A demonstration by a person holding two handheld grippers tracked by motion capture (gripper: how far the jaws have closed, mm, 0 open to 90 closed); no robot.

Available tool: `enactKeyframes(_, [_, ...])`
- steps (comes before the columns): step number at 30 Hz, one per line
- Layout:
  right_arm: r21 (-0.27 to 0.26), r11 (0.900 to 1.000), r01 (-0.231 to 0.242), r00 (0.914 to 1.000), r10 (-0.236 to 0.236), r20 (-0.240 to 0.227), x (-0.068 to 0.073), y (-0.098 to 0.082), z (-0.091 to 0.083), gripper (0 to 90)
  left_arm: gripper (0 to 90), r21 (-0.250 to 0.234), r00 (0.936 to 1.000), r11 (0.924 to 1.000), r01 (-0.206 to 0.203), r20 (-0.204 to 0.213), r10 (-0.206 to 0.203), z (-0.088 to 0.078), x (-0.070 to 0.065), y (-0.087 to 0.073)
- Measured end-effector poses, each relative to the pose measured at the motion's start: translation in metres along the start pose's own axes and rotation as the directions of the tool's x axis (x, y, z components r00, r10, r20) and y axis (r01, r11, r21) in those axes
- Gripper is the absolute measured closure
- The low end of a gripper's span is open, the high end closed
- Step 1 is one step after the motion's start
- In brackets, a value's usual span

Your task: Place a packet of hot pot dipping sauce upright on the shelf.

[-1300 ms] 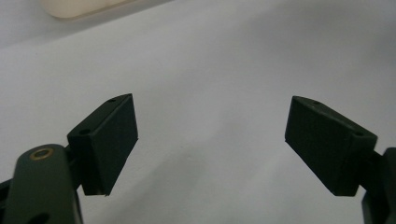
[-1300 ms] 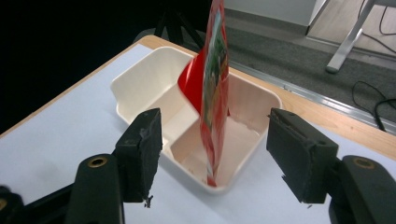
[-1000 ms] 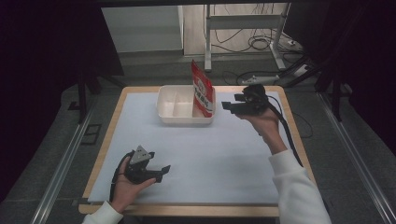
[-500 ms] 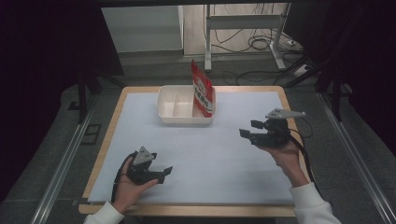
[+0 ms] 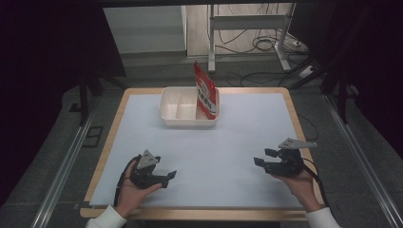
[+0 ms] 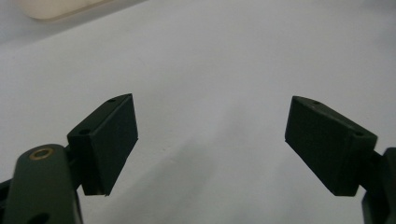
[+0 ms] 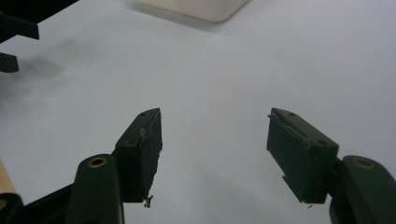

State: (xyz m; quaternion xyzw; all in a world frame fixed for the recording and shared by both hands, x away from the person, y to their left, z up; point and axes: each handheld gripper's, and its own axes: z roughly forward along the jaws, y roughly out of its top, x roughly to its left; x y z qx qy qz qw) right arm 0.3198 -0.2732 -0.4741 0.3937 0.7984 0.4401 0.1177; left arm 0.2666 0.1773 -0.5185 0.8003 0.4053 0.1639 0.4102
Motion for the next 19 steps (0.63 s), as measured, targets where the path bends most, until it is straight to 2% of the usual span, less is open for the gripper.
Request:
enactKeyframes(14, [0.007,1.000,0.015,0.9998,-0.015,0.014,0.0000,-0.0067,0.0063,35.1,16.4,-0.006,1.0000,1.0000,0.003,0.002,-0.003,-0.0013,0.0003,-0.0003])
enactKeyframes(19, [0.006,1.000,0.018,0.9993,-0.018,0.034,-0.0025,-0.0095,0.0078,31.8,16.4,-0.002,1.0000,1.0000,0.004,0.006,-0.004,-0.0013,0.0015,-0.0003])
